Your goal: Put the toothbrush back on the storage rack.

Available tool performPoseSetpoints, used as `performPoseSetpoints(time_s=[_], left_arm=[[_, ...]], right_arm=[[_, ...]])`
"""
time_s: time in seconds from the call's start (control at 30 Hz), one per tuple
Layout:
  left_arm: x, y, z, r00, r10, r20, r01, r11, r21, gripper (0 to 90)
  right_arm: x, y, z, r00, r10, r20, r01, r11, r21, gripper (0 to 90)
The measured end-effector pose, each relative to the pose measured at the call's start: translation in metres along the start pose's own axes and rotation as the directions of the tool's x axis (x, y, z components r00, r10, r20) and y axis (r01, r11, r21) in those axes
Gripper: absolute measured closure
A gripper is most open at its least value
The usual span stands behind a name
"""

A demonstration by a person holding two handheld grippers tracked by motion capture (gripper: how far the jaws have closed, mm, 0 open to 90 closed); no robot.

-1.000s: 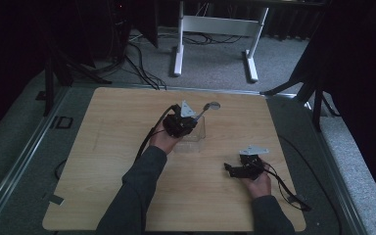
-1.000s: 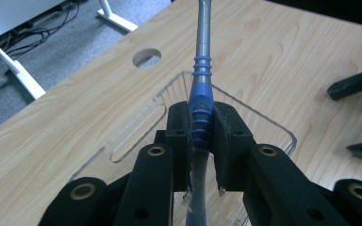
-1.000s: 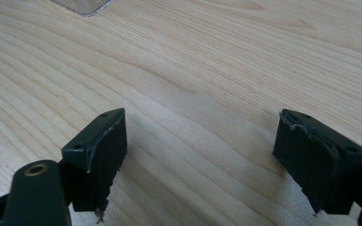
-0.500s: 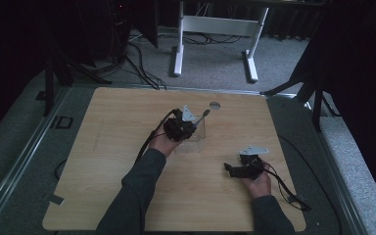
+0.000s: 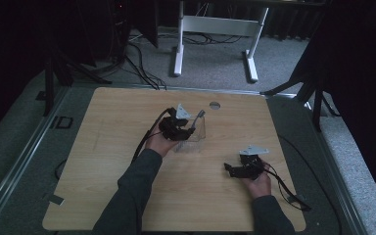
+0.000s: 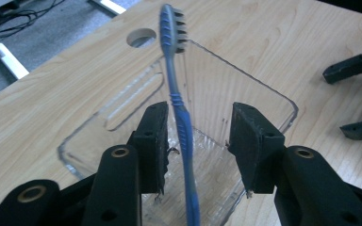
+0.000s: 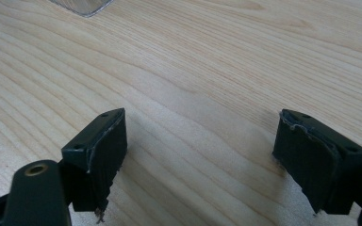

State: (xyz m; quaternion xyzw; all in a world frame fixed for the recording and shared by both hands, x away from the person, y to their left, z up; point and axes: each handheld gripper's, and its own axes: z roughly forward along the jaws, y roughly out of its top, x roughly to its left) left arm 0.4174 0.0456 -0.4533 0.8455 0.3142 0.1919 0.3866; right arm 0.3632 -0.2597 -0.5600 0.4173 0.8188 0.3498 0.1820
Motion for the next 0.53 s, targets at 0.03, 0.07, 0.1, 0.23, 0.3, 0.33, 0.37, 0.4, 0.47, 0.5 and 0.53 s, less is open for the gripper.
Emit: performPoseSetpoints(time_s=[0.03,0.07,0.1,0.23,0.3,0.33,0.37,0.4,0.47,0.5,0.53], left_arm=[[0.001,0.0,-0.001,1.0,-0.007,-0.001,0.007,1.0,-0.001,56.1],[0.002,-0.001,-0.002,0.9999,-0.009,-0.004,0.009,1.0,-0.001,55.4],[0.003,-0.001,-0.004,0.9999,-0.011,-0.012,0.011,0.9999,-0.003,55.0],[0.007,-0.006,-0.011,0.9978,-0.035,-0.057,0.033,0.9989,-0.032,51.5],[0.009,-0.007,-0.013,0.9966,-0.046,-0.068,0.043,0.9983,-0.04,50.2],[0.013,-0.011,-0.017,0.9942,-0.07,-0.083,0.065,0.9965,-0.053,50.2],[0.016,-0.013,-0.019,0.993,-0.079,-0.088,0.074,0.9958,-0.054,48.5],[0.018,-0.015,-0.021,0.9918,-0.088,-0.093,0.083,0.9949,-0.057,47.8],[0.022,-0.019,-0.025,0.9892,-0.106,-0.101,0.1,0.9928,-0.066,47.8],[0.025,-0.022,-0.028,0.9873,-0.118,-0.105,0.111,0.9911,-0.073,47.7],[0.027,-0.025,-0.03,0.9851,-0.133,-0.109,0.125,0.9886,-0.085,47.7]], right_arm=[[0.0,0.0,0.0,1.0,0.0,0.0,0.0,1.0,0.0,17.4],[0.0,0.0,0.0,1.0,0.0,0.0,0.0,1.0,0.0,17.4],[0.0,0.0,0.0,1.0,0.0,0.0,0.0,1.0,0.0,17.4],[0.0,0.0,0.0,1.0,0.0,0.0,0.0,1.0,0.0,17.4],[0.0,0.0,0.0,1.0,0.001,0.0,-0.001,1.0,0.001,17.3],[0.0,0.0,0.0,1.0,0.003,-0.001,-0.003,1.0,0.001,17.3],[0.0,0.0,0.0,1.0,0.003,-0.001,-0.003,1.0,0.001,17.4],[0.0,0.0,0.0,1.0,0.004,-0.001,-0.004,1.0,0.001,17.4],[0.0,0.0,0.0,1.0,0.003,-0.001,-0.003,1.0,0.001,17.4],[0.0,0.0,0.0,1.0,0.003,-0.001,-0.003,1.0,0.001,17.4],[0.0,0.0,0.0,1.0,0.003,-0.001,-0.003,1.0,0.001,17.4]])
